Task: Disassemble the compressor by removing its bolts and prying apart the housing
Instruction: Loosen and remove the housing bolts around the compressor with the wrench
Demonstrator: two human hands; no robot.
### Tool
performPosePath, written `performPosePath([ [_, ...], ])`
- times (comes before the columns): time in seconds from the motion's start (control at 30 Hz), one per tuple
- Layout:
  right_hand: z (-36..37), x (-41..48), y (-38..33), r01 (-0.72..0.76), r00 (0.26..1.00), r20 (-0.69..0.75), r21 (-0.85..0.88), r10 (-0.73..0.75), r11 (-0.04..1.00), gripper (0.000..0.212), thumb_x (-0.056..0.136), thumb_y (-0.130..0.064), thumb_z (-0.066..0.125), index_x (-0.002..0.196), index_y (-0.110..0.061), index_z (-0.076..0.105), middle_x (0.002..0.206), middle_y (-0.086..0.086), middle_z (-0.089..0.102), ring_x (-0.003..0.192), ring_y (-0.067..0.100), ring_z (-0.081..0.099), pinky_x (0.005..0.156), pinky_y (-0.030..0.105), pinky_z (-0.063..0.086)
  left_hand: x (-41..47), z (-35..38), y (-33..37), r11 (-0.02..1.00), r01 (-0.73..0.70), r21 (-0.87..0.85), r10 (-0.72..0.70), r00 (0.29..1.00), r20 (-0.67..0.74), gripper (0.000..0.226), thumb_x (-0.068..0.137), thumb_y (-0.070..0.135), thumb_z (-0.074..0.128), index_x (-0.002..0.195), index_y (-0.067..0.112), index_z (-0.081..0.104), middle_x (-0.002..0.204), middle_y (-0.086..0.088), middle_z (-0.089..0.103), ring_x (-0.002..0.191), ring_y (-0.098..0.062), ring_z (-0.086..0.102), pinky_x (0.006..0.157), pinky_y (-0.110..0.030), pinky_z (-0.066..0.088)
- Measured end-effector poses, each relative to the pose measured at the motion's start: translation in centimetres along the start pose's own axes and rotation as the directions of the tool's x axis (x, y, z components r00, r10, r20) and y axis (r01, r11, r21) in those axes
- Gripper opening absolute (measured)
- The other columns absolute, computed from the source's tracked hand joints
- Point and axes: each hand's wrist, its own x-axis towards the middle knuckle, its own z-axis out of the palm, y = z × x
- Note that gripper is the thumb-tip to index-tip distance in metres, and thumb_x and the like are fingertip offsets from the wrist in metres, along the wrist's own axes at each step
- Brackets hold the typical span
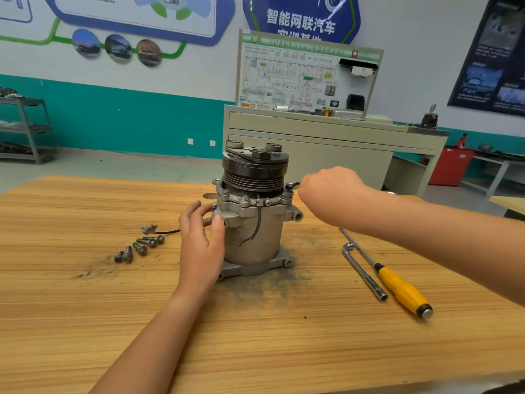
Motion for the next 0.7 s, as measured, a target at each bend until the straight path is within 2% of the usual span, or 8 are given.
performPosePath([
  [0.07, 0.7, 0.4, 1.4, 0.016, 1.0, -0.021, 0.014, -0.016, 1.0, 0.021, 0.092, -0.003, 0.039, 0.105, -0.008, 0.054, 0.064, -0.001, 0.039, 0.055, 0.016, 0.043, 0.041, 0.025, 0.027, 0.0, 0.0, 0.1, 1.0, 0.003, -0.006, -0.003, 1.0, -0.001, 0.035, 0.098, 0.029, 0.04, 0.13, 0.016, 0.046, 0.135, 0.011, 0.03, 0.099, 0.021, 0.042, 0.077, -0.004, 0.034],
  [0.13, 1.7, 1.1, 2.8, 0.02, 1.0, -0.018, 0.052, -0.02, 0.998, 0.025, 0.092, -0.002, 0.037, 0.111, -0.009, 0.052, 0.062, -0.001, 0.038, 0.051, 0.012, 0.036, 0.041, 0.024, 0.026, 0.0, 0.0, 0.0, 1.0, 0.002, -0.01, -0.002, 1.0, -0.001, 0.035, 0.098, 0.029, 0.04, 0.13, 0.015, 0.046, 0.133, 0.012, 0.03, 0.098, 0.022, 0.042, 0.077, -0.004, 0.033],
  [0.2, 2.7, 2.2, 3.5, 0.001, 1.0, -0.025, 0.109, 0.002, 0.994, 0.031, 0.091, 0.001, 0.038, 0.119, -0.009, 0.047, 0.063, -0.001, 0.037, 0.052, 0.012, 0.035, 0.041, 0.023, 0.026, 0.1, 0.0, -0.1, 1.0, -0.002, -0.009, 0.002, 1.0, -0.002, 0.034, 0.098, 0.028, 0.04, 0.129, 0.016, 0.047, 0.132, 0.012, 0.031, 0.097, 0.025, 0.041, 0.077, 0.0, 0.032],
  [0.3, 4.4, 4.6, 3.1, -0.04, 0.992, -0.11, 0.18, 0.06, 0.983, 0.03, 0.09, 0.005, 0.04, 0.117, -0.006, 0.044, 0.065, 0.0, 0.04, 0.061, 0.019, 0.043, 0.049, 0.028, 0.033, 0.3, 0.1, -0.5, 1.0, 0.002, -0.01, -0.002, 1.0, -0.001, 0.032, 0.098, 0.027, 0.041, 0.127, 0.016, 0.048, 0.132, 0.009, 0.032, 0.094, 0.03, 0.04, 0.072, 0.007, 0.031],
  [0.43, 7.1, 7.0, 2.0, -0.057, 0.971, -0.209, 0.275, 0.117, 0.96, 0.025, 0.089, 0.007, 0.039, 0.11, -0.006, 0.043, 0.093, 0.011, 0.061, 0.086, 0.029, 0.056, 0.062, 0.034, 0.039, 0.2, 0.0, -0.9, 0.999, 0.033, -0.01, -0.033, 0.999, -0.002, 0.032, 0.096, 0.03, 0.043, 0.125, 0.018, 0.047, 0.132, 0.006, 0.033, 0.093, 0.03, 0.04, 0.069, 0.007, 0.031],
  [0.53, 8.7, 6.8, 2.2, -0.065, 0.928, -0.33, 0.315, 0.174, 0.947, 0.026, 0.093, 0.001, 0.036, 0.117, -0.006, 0.047, 0.092, 0.01, 0.063, 0.08, 0.028, 0.057, 0.058, 0.031, 0.032, 0.3, 0.1, -0.9, 1.0, 0.015, 0.01, -0.015, 1.0, 0.0, 0.034, 0.097, 0.027, 0.042, 0.128, 0.014, 0.047, 0.132, 0.002, 0.036, 0.095, 0.033, 0.035, 0.072, 0.008, 0.028],
  [0.63, 9.0, 5.1, 3.0, -0.045, 0.85, -0.419, 0.546, 0.319, 0.836, 0.029, 0.1, -0.015, 0.034, 0.125, -0.007, 0.045, 0.082, 0.012, 0.061, 0.067, 0.029, 0.055, 0.055, 0.031, 0.034, 0.2, 0.3, -0.7, 1.0, 0.006, 0.018, -0.006, 1.0, 0.008, 0.034, 0.098, 0.024, 0.04, 0.129, 0.011, 0.047, 0.131, 0.001, 0.038, 0.094, 0.036, 0.032, 0.072, 0.01, 0.024],
  [0.7, 8.6, 3.8, 3.4, -0.006, 0.85, -0.384, 0.679, 0.361, 0.734, 0.03, 0.1, -0.024, 0.032, 0.125, -0.01, 0.042, 0.068, 0.007, 0.053, 0.062, 0.029, 0.051, 0.056, 0.033, 0.038, 0.1, 0.3, -0.5, 1.0, 0.005, 0.02, -0.005, 1.0, 0.005, 0.034, 0.098, 0.025, 0.039, 0.129, 0.012, 0.047, 0.129, 0.002, 0.038, 0.094, 0.035, 0.032, 0.072, 0.01, 0.024],
])
